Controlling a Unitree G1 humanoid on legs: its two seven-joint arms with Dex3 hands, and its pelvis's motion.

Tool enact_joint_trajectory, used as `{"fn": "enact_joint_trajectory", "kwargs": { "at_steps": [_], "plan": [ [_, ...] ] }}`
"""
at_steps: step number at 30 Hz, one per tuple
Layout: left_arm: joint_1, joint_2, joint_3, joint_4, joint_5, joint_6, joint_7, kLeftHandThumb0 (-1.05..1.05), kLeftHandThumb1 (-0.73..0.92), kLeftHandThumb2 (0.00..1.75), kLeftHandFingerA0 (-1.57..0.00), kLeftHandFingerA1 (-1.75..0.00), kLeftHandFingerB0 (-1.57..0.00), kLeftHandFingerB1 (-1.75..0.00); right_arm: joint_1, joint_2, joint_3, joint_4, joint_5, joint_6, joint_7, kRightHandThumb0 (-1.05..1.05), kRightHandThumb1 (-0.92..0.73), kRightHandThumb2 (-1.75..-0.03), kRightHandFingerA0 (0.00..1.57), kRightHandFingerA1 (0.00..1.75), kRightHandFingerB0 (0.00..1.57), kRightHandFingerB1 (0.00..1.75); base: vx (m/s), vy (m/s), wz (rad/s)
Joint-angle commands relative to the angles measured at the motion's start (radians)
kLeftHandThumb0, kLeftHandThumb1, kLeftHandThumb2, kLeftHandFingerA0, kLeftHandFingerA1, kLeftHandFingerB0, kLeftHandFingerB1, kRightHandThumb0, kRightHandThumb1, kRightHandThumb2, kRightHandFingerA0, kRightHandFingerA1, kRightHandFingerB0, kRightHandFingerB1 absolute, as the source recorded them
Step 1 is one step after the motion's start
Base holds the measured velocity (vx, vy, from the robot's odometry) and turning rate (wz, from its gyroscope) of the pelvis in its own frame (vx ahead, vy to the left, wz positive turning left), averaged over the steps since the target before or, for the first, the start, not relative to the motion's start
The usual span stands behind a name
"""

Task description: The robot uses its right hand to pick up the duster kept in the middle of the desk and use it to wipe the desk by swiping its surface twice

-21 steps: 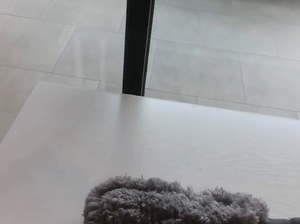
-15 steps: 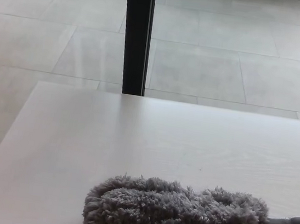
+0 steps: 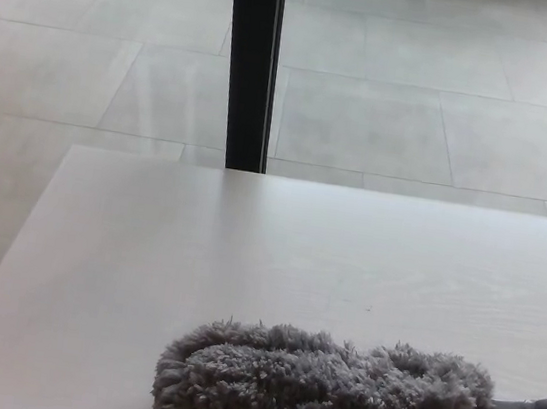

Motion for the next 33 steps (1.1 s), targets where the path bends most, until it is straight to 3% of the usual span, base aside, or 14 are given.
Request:
{"fn": "enact_joint_trajectory", "kwargs": {
  "at_steps": [1,3,4,7,12,15,17,21,26,27,28,29,30,33],
  "plan": [
    [-0.01,0.02,-0.008,0.009,-0.008,0.01,-0.002,-0.5,0.53,0.56,-0.8,-0.74,-0.66,-0.5,-0.079,0.021,0.217,-0.356,0.041,0.128,0.117,-0.75,-0.55,-0.9,0.35,0.6,0.13,0.41,0.0,0.0,0.0],
    [-0.009,0.015,-0.003,0.01,-0.014,-0.001,-0.012,-0.51,0.53,0.56,-0.74,-0.71,-0.64,-0.51,-0.105,0.035,0.351,-0.366,-0.085,0.058,0.143,-0.72,-0.53,-0.9,0.32,0.55,0.15,0.42,0.0,0.0,0.0],
    [-0.01,0.016,-0.008,0.009,-0.009,0.003,-0.009,-0.51,0.52,0.56,-0.76,-0.72,-0.65,-0.5,-0.112,0.045,0.391,-0.369,-0.079,0.056,0.173,-0.69,-0.65,-0.6,0.41,0.48,0.26,0.29,0.0,0.0,0.0],
    [-0.009,0.013,0.0,0.008,-0.018,0.005,-0.008,-0.49,0.53,0.56,-0.79,-0.74,-0.68,-0.51,-0.121,0.059,0.5,-0.367,-0.143,-0.001,0.201,-0.67,-0.62,-0.57,0.4,0.47,0.3,0.3,0.0,0.0,0.0],
    [0.006,-0.004,0.008,0.015,-0.028,0.009,-0.008,-0.49,0.52,0.56,-0.79,-0.72,-0.67,-0.51,-0.072,0.073,0.706,-0.299,-0.307,-0.127,0.214,-0.6,-0.61,-0.58,0.43,0.51,0.34,0.31,0.0,0.0,0.0],
    [0.007,-0.003,-0.002,0.015,-0.018,0.013,0.008,-0.49,0.51,0.56,-0.85,-0.81,-0.71,-0.52,-0.065,0.053,0.813,-0.253,-0.407,-0.156,0.202,-0.62,-0.64,-0.6,0.45,0.54,0.33,0.32,0.0,0.0,0.0],
    [0.006,0.0,-0.005,0.015,-0.015,0.015,0.008,-0.49,0.52,0.56,-0.85,-0.75,-0.68,-0.49,-0.065,0.043,0.847,-0.246,-0.426,-0.151,0.192,-0.65,-0.65,-0.6,0.43,0.52,0.34,0.31,0.0,0.0,0.0],
    [0.008,0.008,-0.012,0.012,-0.01,0.015,0.0,-0.52,0.53,0.56,-0.83,-0.79,-0.63,-0.5,-0.062,0.01,0.969,-0.208,-0.486,-0.149,0.236,-0.61,-0.66,-0.6,0.39,0.54,0.33,0.31,0.0,0.0,0.0],
    [-0.003,0.009,0.002,0.016,-0.024,0.023,-0.002,-0.48,0.5,0.56,-0.84,-0.76,-0.68,-0.53,-0.059,-0.012,1.051,-0.159,-0.528,-0.175,0.237,-0.64,-0.67,-0.61,0.37,0.54,0.33,0.33,0.0,0.0,0.0],
    [-0.002,0.011,-0.001,0.018,-0.02,0.017,-0.004,-0.49,0.51,0.55,-0.81,-0.69,-0.65,-0.51,-0.055,-0.021,1.076,-0.103,-0.56,-0.252,0.212,-0.6,-0.65,-0.6,0.43,0.56,0.35,0.33,0.0,0.0,0.0],
    [0.001,0.012,-0.005,0.016,-0.016,0.014,-0.004,-0.49,0.51,0.55,-0.82,-0.81,-0.64,-0.51,-0.05,-0.046,1.11,-0.069,-0.611,-0.3,0.184,-0.6,-0.67,-0.61,0.43,0.62,0.34,0.34,0.0,0.0,0.0],
    [0.002,0.014,-0.015,0.016,-0.007,0.012,-0.003,-0.51,0.53,0.56,-0.8,-0.73,-0.61,-0.49,-0.047,-0.052,1.119,-0.058,-0.61,-0.306,0.185,-0.6,-0.66,-0.61,0.41,0.62,0.36,0.34,0.0,0.0,0.0],
    [0.005,0.017,-0.016,0.017,-0.004,0.011,-0.001,-0.51,0.53,0.56,-0.86,-0.79,-0.64,-0.5,-0.042,-0.056,1.131,-0.044,-0.61,-0.31,0.189,-0.6,-0.67,-0.61,0.39,0.62,0.35,0.33,0.0,0.0,0.0],
    [0.011,0.02,-0.011,0.016,-0.012,0.015,-0.007,-0.5,0.54,0.56,-0.82,-0.75,-0.65,-0.5,-0.035,-0.079,1.165,-0.026,-0.638,-0.323,0.173,-0.61,-0.68,-0.61,0.38,0.62,0.35,0.33,0.0,0.0,0.0]
  ]
}}
